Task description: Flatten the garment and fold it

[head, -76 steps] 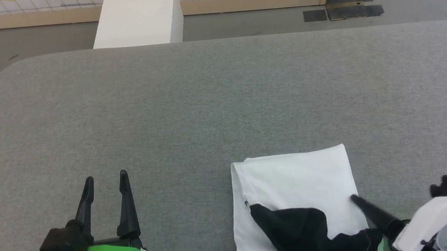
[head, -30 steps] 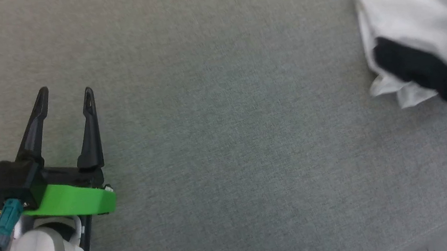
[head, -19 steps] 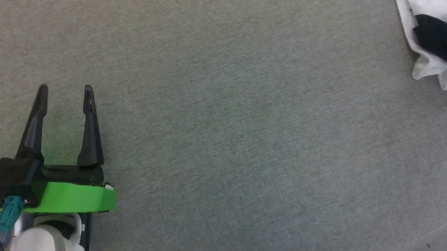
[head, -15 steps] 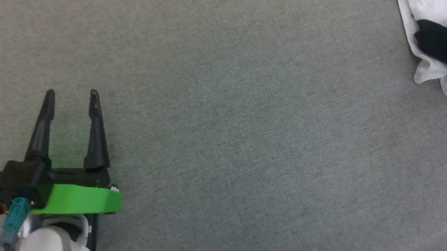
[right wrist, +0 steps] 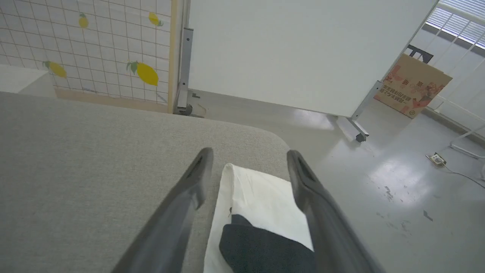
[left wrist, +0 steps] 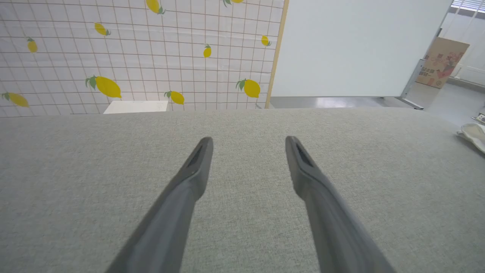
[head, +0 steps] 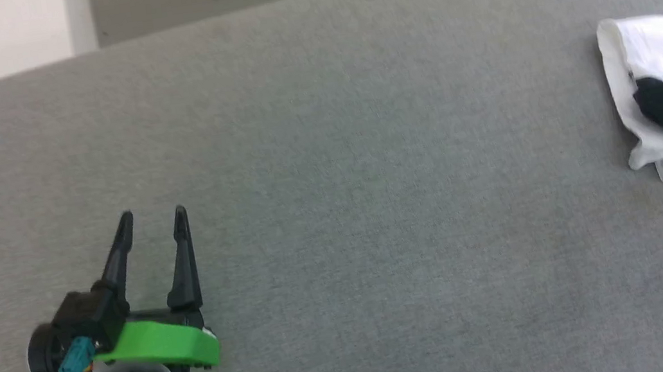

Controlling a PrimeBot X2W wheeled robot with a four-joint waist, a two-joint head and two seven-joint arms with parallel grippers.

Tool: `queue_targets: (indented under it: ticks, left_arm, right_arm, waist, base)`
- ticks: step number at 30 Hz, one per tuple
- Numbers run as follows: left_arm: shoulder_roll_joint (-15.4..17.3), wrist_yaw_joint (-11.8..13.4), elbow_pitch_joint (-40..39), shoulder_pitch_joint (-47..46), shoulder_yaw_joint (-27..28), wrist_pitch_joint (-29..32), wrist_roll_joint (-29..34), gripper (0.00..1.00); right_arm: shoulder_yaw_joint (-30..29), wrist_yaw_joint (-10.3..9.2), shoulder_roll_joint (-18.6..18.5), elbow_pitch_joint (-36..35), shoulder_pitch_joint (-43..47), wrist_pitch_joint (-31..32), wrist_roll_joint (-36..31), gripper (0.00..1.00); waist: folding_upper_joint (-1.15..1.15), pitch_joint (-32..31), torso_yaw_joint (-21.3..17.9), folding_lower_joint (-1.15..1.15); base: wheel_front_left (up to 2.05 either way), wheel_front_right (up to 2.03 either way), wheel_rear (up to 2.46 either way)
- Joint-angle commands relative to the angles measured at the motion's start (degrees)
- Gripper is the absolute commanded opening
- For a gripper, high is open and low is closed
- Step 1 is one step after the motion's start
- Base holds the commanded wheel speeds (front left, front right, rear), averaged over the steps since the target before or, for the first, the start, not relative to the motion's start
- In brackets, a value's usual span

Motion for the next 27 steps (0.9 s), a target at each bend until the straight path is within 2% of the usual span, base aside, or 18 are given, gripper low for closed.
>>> queue_targets:
  ticks: [1, 6, 10, 15, 27]
  left_arm:
    - [-0.5, 0.4, 0.5, 0.8, 0.0, -0.5, -0.2, 1.00]
    - [-1.8, 0.7, 1.5, 2.6, 0.4, -0.6, -0.7, 1.00]
    - [-2.6, 0.9, 1.5, 3.6, 0.8, -0.6, -0.5, 1.00]
    - [-3.4, 0.8, 1.6, 4.7, 1.0, -0.7, -0.1, 1.00]
    - [-4.5, 0.4, 2.1, 7.3, 0.1, -0.7, 1.5, 1.00]
  right_arm:
    - [0.4, -0.11, 1.4, -2.6, 2.5, -1.3, 1.2, 1.00]
    - [0.5, -0.11, 6.1, -12.6, 11.0, -5.2, 4.1, 1.00]
    - [0.7, -0.11, 9.8, -17.2, 16.0, -8.1, 4.5, 1.00]
    - [2.5, -0.11, 12.3, -19.4, 21.0, -11.0, 3.7, 1.00]
    - [4.6, -0.11, 14.8, -18.6, 28.6, -13.3, 1.2, 1.00]
  waist:
    - [0.00, -6.1, 4.4, 0.00]
    - [0.00, -9.0, 7.2, 0.00]
    - [0.00, -10.6, 9.1, 0.00]
    - [0.00, -12.5, 11.2, 0.00]
    - [0.00, -15.9, 13.7, 0.00]
  base:
    - [0.00, 0.00, 0.00]
    - [0.00, 0.00, 0.00]
    - [0.00, 0.00, 0.00]
    - [0.00, 0.00, 0.00]
    - [0.00, 0.00, 0.00]
